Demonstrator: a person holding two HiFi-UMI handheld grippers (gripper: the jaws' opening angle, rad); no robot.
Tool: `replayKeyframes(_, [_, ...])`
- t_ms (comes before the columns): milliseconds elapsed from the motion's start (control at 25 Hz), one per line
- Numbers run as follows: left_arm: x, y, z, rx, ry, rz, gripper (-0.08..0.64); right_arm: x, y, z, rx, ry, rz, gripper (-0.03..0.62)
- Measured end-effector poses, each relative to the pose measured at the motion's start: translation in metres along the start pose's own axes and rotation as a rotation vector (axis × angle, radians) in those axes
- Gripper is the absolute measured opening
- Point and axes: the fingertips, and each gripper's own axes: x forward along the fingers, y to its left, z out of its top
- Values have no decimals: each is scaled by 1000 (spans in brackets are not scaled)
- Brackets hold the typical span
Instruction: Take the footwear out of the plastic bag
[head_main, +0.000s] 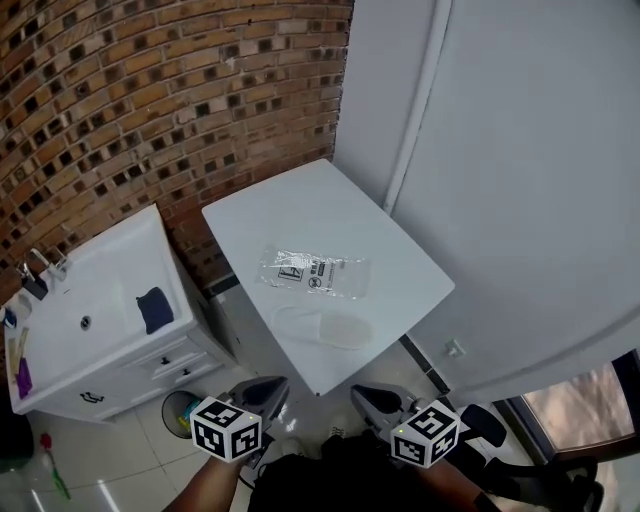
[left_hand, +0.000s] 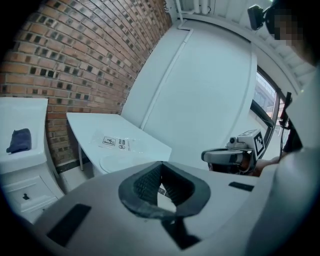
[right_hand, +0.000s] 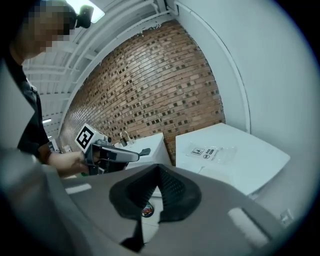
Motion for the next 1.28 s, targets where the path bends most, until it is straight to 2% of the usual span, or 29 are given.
replayKeyframes(240, [-6, -20, -11, 51, 22, -34, 6, -28, 8, -21, 11, 1, -69, 2])
replayKeyframes(400, [-11, -24, -9, 68, 12, -28, 6, -35, -1, -24, 2, 0, -104, 2])
replayKeyframes(880, [-22, -27, -7, 65, -22, 8, 6, -29, -9, -17, -7, 18, -94, 2])
replayKeyframes(1080, [-22, -27, -27, 46, 19, -7, 6, -30, -6, -30, 25, 14, -105, 2])
replayKeyframes(1280, [-19, -26, -25, 60, 25, -10, 6, -33, -10, -35, 31, 9, -137, 2])
